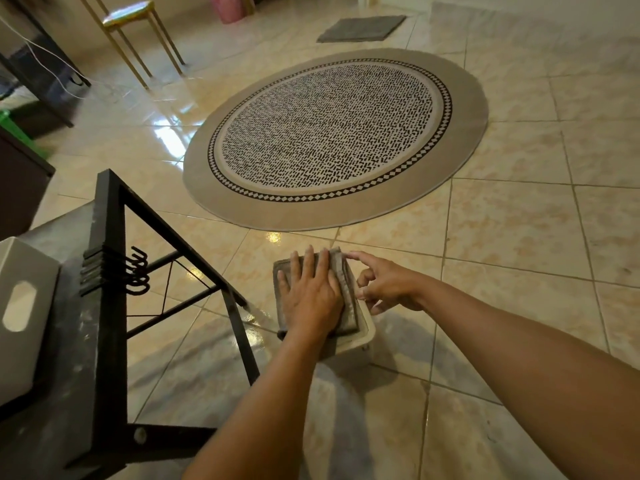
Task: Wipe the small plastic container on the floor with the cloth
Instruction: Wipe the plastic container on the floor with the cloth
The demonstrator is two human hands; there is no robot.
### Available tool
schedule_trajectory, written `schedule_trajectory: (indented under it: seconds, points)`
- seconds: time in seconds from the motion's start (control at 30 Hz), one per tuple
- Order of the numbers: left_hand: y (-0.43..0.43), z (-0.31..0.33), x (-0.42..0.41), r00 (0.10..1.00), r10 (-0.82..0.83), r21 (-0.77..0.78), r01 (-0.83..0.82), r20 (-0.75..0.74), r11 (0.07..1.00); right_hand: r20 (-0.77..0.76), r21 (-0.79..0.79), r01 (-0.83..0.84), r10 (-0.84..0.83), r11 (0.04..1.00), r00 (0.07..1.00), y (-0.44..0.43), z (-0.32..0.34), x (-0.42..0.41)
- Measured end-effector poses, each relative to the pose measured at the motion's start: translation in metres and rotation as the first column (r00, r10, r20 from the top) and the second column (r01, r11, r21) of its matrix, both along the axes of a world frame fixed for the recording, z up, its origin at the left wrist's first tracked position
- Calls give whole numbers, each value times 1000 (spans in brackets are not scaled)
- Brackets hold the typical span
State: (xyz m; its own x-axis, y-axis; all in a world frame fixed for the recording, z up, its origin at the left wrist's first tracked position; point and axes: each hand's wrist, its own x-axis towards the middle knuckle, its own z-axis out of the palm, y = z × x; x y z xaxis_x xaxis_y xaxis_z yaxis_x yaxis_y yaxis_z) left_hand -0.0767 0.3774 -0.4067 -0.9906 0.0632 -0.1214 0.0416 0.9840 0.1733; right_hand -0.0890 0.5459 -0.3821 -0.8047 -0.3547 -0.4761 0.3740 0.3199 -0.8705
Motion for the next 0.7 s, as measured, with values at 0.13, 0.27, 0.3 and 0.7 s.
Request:
schedule_trajectory:
  seconds: [0.13,0.27,0.3,0.7]
  points:
    - [3,2,28,998,61,-4,-61,4,998,9,7,-11,11,1000,1000,0,2,-2]
    - [26,2,41,999,-22,-46,23,26,999,36,-26,-17,18,1000,999,4,1,-2]
    - [27,1,30,999,-21,-63,22,26,998,40,-27,-8,9,1000,999,5,1,-1]
    - [32,-3,48,999,0,-26,1,46,1000,46,-3,9,-9,1000,999,8,3,-1]
